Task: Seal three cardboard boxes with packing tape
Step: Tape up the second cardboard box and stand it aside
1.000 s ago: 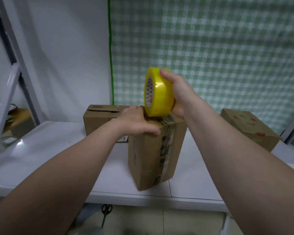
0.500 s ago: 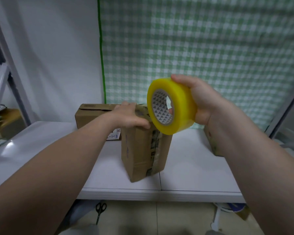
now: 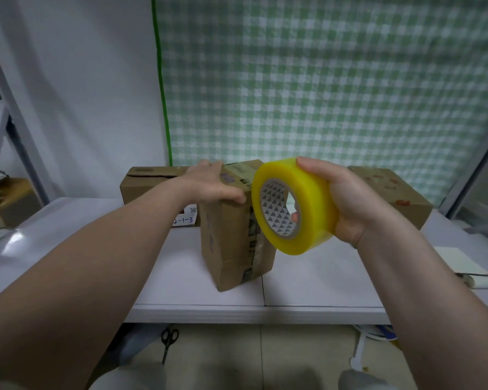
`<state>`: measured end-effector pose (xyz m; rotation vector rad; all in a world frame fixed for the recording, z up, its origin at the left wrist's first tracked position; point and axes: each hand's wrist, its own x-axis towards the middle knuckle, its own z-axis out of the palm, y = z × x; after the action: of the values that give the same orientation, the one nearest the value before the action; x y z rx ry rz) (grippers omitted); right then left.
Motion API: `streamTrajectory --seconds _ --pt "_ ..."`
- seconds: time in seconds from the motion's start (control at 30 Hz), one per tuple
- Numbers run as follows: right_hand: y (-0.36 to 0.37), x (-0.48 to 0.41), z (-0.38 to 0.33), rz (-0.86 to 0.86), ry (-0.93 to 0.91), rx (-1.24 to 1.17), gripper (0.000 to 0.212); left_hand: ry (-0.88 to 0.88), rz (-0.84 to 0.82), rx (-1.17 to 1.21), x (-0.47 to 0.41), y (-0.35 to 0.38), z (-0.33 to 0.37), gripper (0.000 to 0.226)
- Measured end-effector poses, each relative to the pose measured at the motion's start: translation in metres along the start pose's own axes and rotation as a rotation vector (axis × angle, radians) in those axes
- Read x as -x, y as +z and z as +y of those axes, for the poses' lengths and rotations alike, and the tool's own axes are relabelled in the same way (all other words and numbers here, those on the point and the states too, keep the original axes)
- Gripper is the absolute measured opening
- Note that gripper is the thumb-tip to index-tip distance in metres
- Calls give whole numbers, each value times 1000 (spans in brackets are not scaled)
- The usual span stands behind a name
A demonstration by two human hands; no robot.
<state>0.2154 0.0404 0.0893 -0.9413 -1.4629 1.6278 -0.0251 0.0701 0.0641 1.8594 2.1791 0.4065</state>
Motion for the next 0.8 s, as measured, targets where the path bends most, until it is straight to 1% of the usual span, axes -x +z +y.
streamTrajectory --seconds 0.1,0.2,0.33,0.43,0.57,0.63,0.7,0.73,0.8 --pt "-2 2 6 -5 21 -3 35 -7 -19 -21 -1 -1 -1 121" --pt "-5 3 13 -22 35 -1 37 -6 -26 -20 -2 0 0 122" --pt "-4 4 26 -30 51 -23 48 -4 -26 -33 -2 0 -2 122" --pt "-5 4 35 -13 53 -52 48 5 -42 -57 -4 -1 -1 124" --pt "-4 1 46 -5 72 -48 54 87 -61 -188 -5 -6 1 120" --pt "-4 -1 48 -4 69 -48 54 134 -104 -295 -7 -9 2 128" --pt "-5 -1 47 -18 70 -61 51 172 -176 -350 -8 -15 6 133" --pt "-6 -1 46 -30 69 -75 50 187 -228 -336 -8 -19 9 132" --pt "-9 -1 44 -52 66 -96 46 198 -313 -233 -6 -26 18 124"
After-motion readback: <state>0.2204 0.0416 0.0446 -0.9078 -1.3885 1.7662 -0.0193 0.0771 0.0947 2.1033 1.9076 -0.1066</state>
